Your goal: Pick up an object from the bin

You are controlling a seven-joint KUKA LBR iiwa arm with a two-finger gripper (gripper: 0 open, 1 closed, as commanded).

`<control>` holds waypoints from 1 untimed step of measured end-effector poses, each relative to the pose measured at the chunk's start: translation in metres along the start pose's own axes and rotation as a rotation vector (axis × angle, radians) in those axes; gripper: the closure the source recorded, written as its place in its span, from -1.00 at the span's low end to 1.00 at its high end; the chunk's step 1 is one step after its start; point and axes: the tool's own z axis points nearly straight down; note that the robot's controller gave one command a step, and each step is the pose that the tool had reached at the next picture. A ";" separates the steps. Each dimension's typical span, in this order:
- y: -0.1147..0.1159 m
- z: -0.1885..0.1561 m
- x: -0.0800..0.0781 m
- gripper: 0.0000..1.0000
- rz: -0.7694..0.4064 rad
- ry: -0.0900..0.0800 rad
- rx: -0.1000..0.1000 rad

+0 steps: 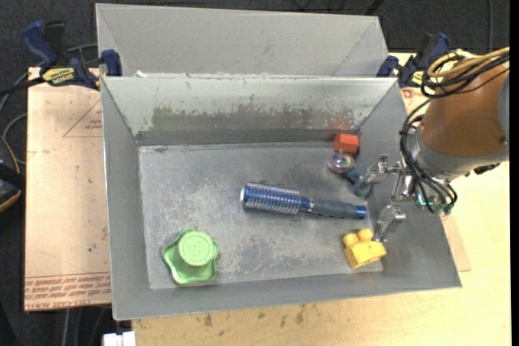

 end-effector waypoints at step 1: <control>0.013 0.050 -0.007 -1.00 0.001 -0.025 0.005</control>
Offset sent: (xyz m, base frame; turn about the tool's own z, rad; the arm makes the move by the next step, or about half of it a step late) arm 0.0006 0.0167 -0.0707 0.0006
